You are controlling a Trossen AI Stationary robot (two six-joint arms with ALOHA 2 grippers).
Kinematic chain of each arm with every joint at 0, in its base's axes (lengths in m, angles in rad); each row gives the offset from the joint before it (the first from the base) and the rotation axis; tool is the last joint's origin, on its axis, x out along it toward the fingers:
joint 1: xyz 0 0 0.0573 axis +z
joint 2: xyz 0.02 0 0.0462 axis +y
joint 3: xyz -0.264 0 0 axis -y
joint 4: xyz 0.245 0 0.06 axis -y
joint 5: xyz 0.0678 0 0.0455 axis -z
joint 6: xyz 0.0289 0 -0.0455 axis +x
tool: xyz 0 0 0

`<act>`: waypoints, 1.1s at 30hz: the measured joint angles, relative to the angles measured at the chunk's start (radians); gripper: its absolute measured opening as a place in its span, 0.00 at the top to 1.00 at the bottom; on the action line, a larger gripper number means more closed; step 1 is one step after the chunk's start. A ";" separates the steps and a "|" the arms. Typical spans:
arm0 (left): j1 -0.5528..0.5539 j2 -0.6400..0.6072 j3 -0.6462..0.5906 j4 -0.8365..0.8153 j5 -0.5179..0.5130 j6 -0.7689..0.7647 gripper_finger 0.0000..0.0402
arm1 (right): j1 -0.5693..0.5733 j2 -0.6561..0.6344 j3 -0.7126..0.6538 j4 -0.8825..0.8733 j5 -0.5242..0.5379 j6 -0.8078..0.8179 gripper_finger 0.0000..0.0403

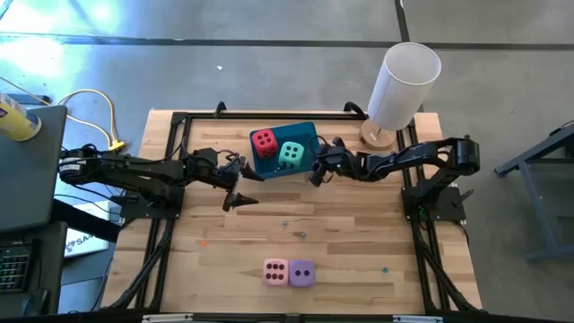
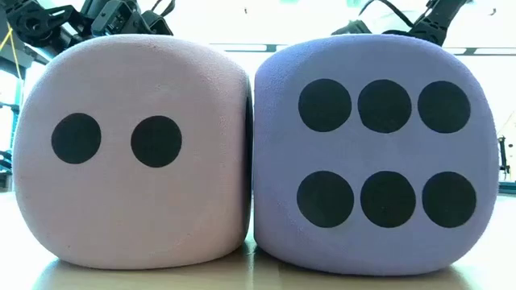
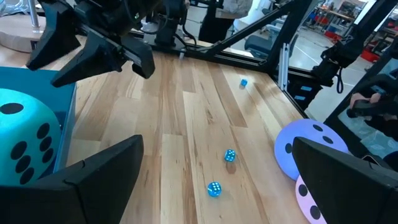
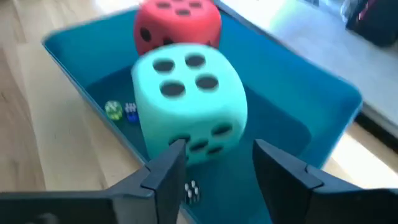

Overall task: Pick & Place Dice
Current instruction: Put the small blue dice into the blue bin

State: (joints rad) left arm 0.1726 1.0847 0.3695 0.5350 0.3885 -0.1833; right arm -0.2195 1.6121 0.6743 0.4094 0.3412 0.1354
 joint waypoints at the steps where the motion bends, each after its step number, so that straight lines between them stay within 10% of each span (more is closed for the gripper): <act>1: 0.000 0.000 0.000 0.000 0.000 0.000 0.00 | 0.002 -0.004 0.000 0.017 0.000 -0.021 0.54; 9: 0.000 0.000 0.000 -0.009 -0.013 0.000 0.00 | 0.109 -0.085 0.000 0.146 -0.004 -0.135 0.50; 20: 0.003 0.000 0.000 -0.278 -0.410 0.126 0.00 | 0.312 -0.096 0.001 0.117 -0.087 -0.110 0.51; 33: -0.003 0.000 0.000 -0.535 -0.620 0.126 0.00 | 0.384 -0.096 0.000 0.082 -0.090 -0.111 0.51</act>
State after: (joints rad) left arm 0.1692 1.0847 0.3698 -0.0002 -0.2317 -0.0570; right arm 0.1646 1.5166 0.6739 0.4916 0.2510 0.0246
